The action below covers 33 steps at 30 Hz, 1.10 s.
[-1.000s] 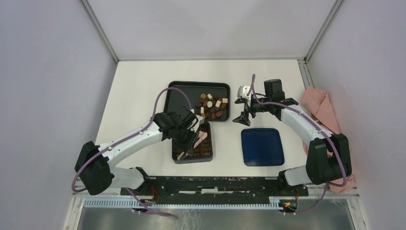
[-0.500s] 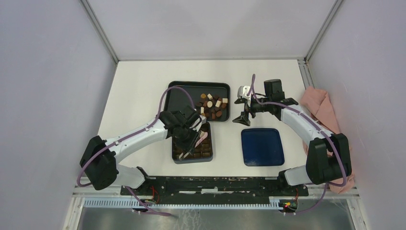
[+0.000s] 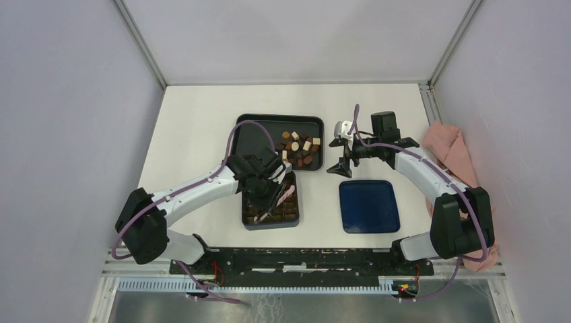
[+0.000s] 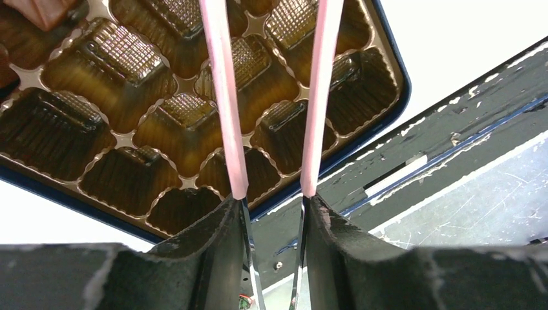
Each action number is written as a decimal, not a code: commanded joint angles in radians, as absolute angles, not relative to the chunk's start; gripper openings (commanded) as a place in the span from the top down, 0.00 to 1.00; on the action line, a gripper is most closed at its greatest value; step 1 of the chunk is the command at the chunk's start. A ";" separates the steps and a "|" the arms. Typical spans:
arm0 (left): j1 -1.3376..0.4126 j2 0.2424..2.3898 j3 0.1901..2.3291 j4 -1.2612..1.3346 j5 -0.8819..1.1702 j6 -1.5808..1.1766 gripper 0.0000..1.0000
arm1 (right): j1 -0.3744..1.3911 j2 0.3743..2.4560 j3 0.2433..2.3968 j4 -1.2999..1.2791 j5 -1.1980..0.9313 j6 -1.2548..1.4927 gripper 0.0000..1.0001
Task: Pack the chocolate
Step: Place the fake chocolate in the packing box, then adjust the packing box at the center of the board.
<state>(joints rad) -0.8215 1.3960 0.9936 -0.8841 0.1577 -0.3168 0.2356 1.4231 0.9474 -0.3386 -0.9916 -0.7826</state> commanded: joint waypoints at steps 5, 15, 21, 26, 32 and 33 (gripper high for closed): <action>-0.825 1.304 1.079 -0.801 0.160 -0.338 0.64 | 0.236 1.415 0.957 -0.374 -1.098 -0.851 0.02; -0.611 1.216 1.125 -0.667 0.165 -0.236 0.62 | 0.250 1.315 0.876 -0.218 -1.290 -0.772 0.02; -0.439 1.231 1.197 -0.601 0.192 -0.130 0.61 | 0.314 1.288 0.882 -0.123 -0.946 -0.563 0.02; -0.415 1.212 1.162 -0.538 0.079 -0.076 0.62 | 0.413 1.276 0.868 -0.147 -0.773 -0.439 0.02; -0.407 1.118 1.041 -0.395 0.021 -0.043 0.61 | 0.565 1.340 0.871 -0.129 -0.570 -0.042 0.02; -0.405 1.113 1.032 -0.390 0.019 -0.039 0.61 | 0.584 1.358 0.875 -0.124 -0.524 0.007 0.02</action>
